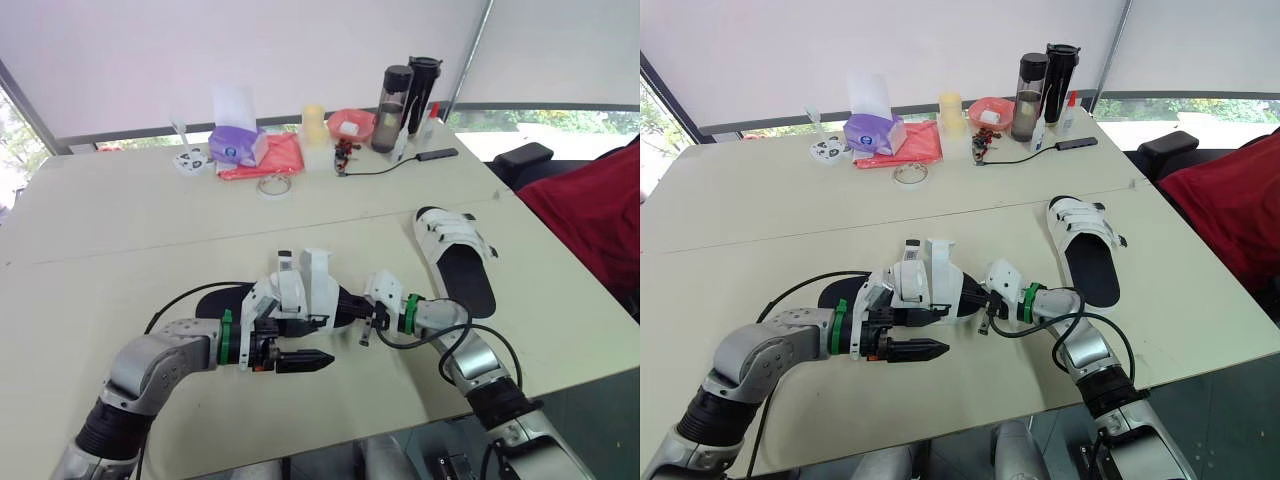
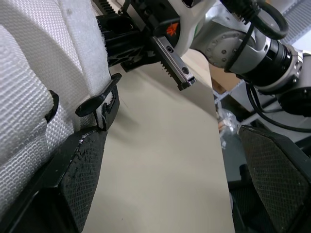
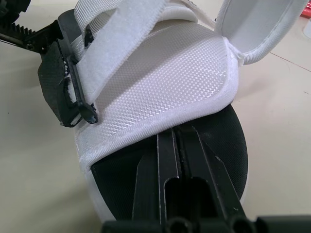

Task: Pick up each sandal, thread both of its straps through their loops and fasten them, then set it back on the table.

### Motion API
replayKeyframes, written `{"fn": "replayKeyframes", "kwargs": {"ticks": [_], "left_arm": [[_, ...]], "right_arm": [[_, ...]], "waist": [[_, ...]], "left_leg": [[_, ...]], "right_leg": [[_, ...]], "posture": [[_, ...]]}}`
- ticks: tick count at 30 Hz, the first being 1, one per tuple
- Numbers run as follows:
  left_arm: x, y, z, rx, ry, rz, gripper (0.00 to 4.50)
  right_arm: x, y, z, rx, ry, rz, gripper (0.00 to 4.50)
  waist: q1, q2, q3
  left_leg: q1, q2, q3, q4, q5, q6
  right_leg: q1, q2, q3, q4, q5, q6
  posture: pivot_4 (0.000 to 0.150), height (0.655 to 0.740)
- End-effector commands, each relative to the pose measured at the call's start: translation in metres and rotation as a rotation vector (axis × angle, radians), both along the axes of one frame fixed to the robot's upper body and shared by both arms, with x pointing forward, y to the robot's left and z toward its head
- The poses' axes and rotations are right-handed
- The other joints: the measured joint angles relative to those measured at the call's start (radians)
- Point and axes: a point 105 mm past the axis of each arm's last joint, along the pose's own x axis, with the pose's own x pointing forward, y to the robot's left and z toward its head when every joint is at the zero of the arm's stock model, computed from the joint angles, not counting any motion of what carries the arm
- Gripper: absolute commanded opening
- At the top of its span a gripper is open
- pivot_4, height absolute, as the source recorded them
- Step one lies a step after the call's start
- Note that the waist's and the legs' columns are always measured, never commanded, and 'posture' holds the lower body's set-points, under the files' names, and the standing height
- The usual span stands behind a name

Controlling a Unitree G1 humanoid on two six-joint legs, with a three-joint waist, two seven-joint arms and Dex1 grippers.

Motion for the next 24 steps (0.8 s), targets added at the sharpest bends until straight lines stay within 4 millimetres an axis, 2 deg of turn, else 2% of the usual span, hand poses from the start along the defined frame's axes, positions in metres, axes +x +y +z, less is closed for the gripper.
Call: {"fn": "replayKeyframes", "kwargs": {"ticks": [1, 11, 19, 22, 24], "left_arm": [[0.008, 0.006, 0.004, 0.01, -0.016, 0.079, 4.46], [0.019, 0.022, 0.007, 0.016, -0.013, 0.196, 4.46], [0.018, 0.016, 0.006, -0.043, 0.035, 0.214, 4.46], [0.019, 0.015, 0.006, -0.056, 0.049, 0.23, 3.08], [0.02, 0.015, 0.005, -0.068, 0.063, 0.245, 2.01]], "right_arm": [[-0.01, -0.007, -0.039, -0.107, 0.126, -0.018, 0.0], [-0.01, -0.006, -0.039, -0.106, 0.125, -0.019, 0.0], [-0.009, -0.005, -0.04, -0.11, 0.122, -0.015, 0.0], [-0.009, -0.004, -0.04, -0.111, 0.119, -0.014, 0.0], [-0.009, -0.004, -0.04, -0.112, 0.118, -0.014, 0.0]], "waist": [[0.0, 0.0, 0.0], [-0.002, 0.0, 0.0], [-0.001, 0.0, 0.0], [-0.002, 0.0, 0.0], [-0.003, 0.0, 0.0]], "left_leg": [[0.0, 0.0, 0.0, 0.0, 0.0, 0.0], [0.0, 0.0, 0.0, 0.0, 0.0, 0.0], [0.0, 0.0, 0.0, 0.001, 0.0, 0.0], [0.0, 0.0, 0.0, 0.001, 0.0, 0.0], [0.0, 0.0, 0.0, 0.001, 0.0, 0.0]], "right_leg": [[0.0, 0.0, 0.0, 0.0, 0.0, 0.0], [0.0, 0.0, 0.0, 0.0, 0.0, 0.0], [0.001, -0.001, 0.0, -0.001, 0.0, 0.0], [0.001, -0.001, 0.0, -0.001, 0.0, 0.0], [0.001, -0.001, -0.001, -0.001, 0.0, 0.0]], "posture": [[0.15, 0.74], [0.15, 0.74], [0.15, 0.74], [0.15, 0.74], [0.15, 0.74]]}}
